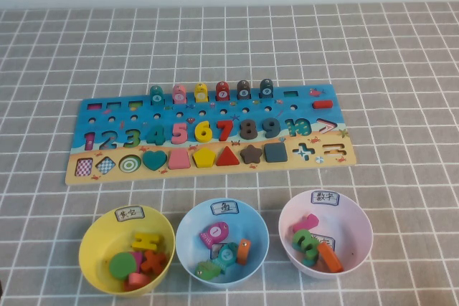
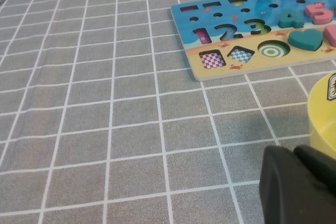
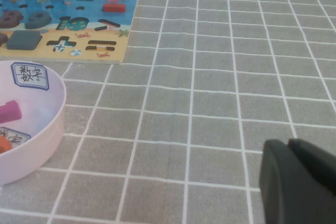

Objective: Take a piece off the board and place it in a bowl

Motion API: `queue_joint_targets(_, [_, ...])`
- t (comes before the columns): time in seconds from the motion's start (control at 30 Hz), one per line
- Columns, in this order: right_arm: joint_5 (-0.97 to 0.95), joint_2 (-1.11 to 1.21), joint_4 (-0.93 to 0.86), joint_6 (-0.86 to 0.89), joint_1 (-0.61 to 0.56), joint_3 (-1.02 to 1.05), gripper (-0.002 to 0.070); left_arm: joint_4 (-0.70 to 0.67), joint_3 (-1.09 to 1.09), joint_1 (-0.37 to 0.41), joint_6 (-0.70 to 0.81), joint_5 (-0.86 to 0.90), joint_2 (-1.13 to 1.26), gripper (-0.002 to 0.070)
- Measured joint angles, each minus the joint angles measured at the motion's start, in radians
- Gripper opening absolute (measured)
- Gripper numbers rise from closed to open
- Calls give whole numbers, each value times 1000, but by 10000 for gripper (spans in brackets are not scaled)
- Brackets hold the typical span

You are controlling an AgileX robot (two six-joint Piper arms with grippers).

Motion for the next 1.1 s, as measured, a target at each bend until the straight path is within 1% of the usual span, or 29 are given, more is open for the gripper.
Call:
queue_joint_targets(0.67, [0,-2,3,0,0,0,-17,-11,0,0,0,-12,0,-1])
queue_joint_targets(0.73, [0,-2,3,0,0,0,-17,-44,0,0,0,-38,0,-1])
queue_joint_targets(0.83, [0,-2,3,0,0,0,-17,-130,0,0,-8,-101,0,-1])
queue_joint_targets(1.0, [0,-2,3,0,0,0,-17,-322,0,0,-92,-189,0,-1])
queue_joint_targets(1.1, [0,-2,3,0,0,0,-17,-378,0,0,-114,-211,0,-1])
